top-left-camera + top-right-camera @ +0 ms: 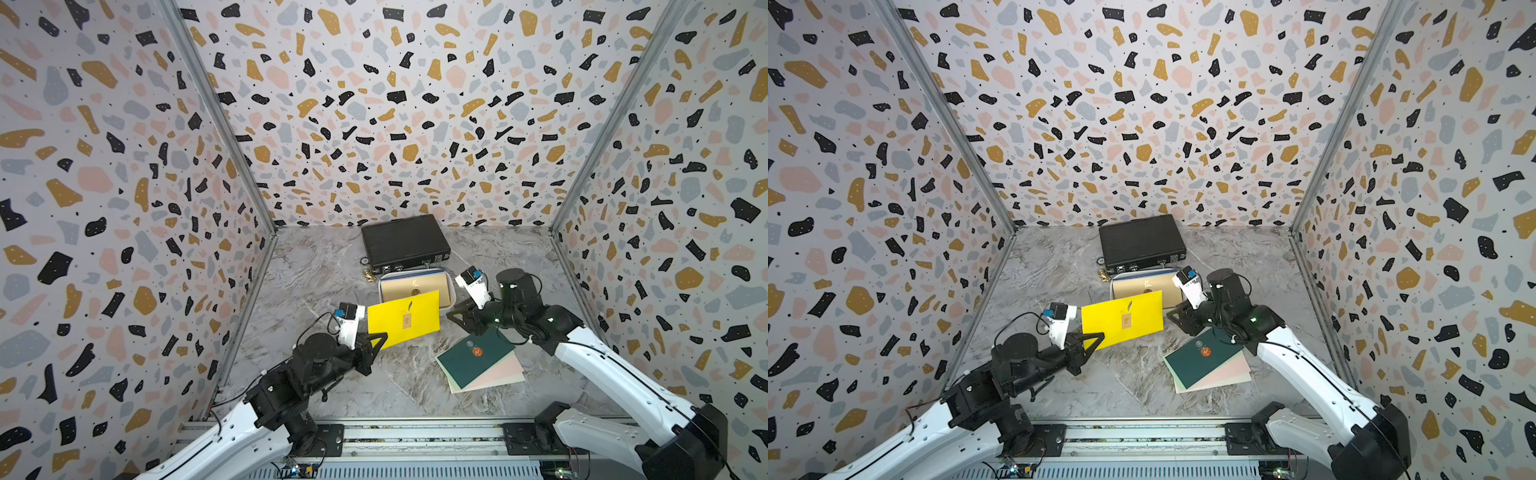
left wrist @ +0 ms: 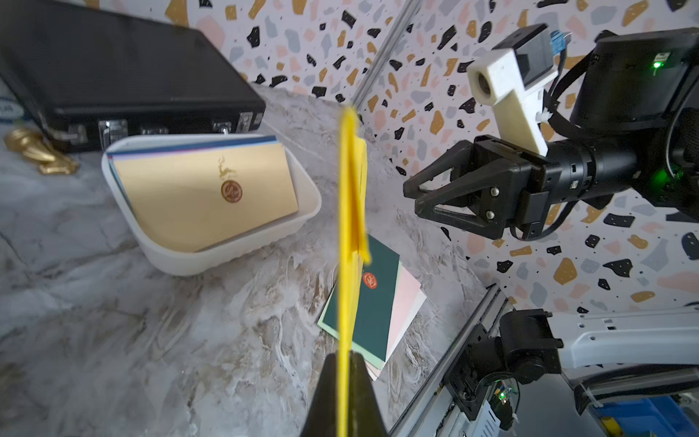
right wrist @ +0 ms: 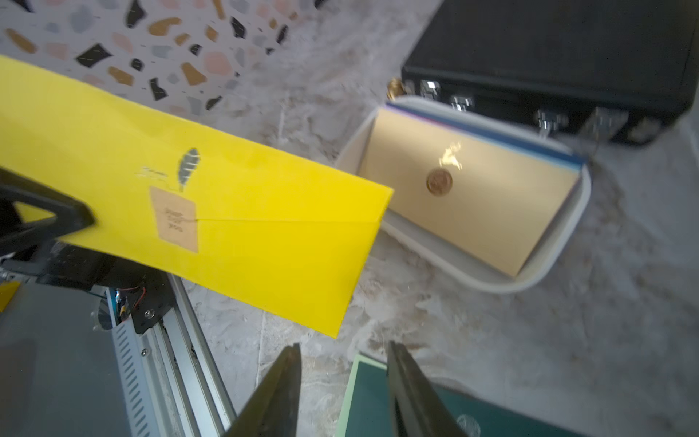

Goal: Put the sealed envelopes into the storage box
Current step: Pick up the envelope from the center of the board.

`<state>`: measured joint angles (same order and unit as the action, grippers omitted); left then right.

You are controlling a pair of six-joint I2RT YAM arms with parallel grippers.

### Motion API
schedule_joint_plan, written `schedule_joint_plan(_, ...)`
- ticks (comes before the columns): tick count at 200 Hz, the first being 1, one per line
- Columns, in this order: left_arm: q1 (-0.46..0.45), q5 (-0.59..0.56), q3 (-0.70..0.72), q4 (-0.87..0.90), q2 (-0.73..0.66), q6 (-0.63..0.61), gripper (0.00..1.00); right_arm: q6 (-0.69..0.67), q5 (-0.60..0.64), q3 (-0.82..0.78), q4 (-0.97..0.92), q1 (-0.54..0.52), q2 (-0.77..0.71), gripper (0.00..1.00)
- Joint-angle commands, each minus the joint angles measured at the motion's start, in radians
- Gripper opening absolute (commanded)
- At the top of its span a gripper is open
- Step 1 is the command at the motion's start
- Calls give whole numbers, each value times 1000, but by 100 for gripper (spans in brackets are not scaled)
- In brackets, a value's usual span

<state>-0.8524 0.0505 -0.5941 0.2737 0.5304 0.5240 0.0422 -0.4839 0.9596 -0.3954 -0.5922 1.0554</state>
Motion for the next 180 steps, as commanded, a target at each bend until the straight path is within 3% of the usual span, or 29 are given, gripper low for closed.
schedule_joint_plan(1,4,84,-81,136,22,-324,0,-326,-202,91,-75,-18,-37,49)
schedule_joint_plan(21,4,240,-140,196,59,-517,0,-510,-205,210,-242,-35,3,50)
schedule_joint_plan(52,4,320,-165,222,75,-666,0,-669,-214,345,-405,-85,77,53)
schedule_joint_plan(84,4,331,-150,179,57,-702,0,-789,-326,422,-583,-107,158,54)
schedule_joint_plan(123,3,333,-124,166,46,-703,0,-806,-317,443,-637,-153,227,50)
schedule_joint_plan(159,4,317,-108,155,38,-700,0,-766,-304,435,-566,-178,278,34)
schedule_joint_plan(180,4,287,-106,158,38,-692,0,-753,-304,448,-538,-182,302,13)
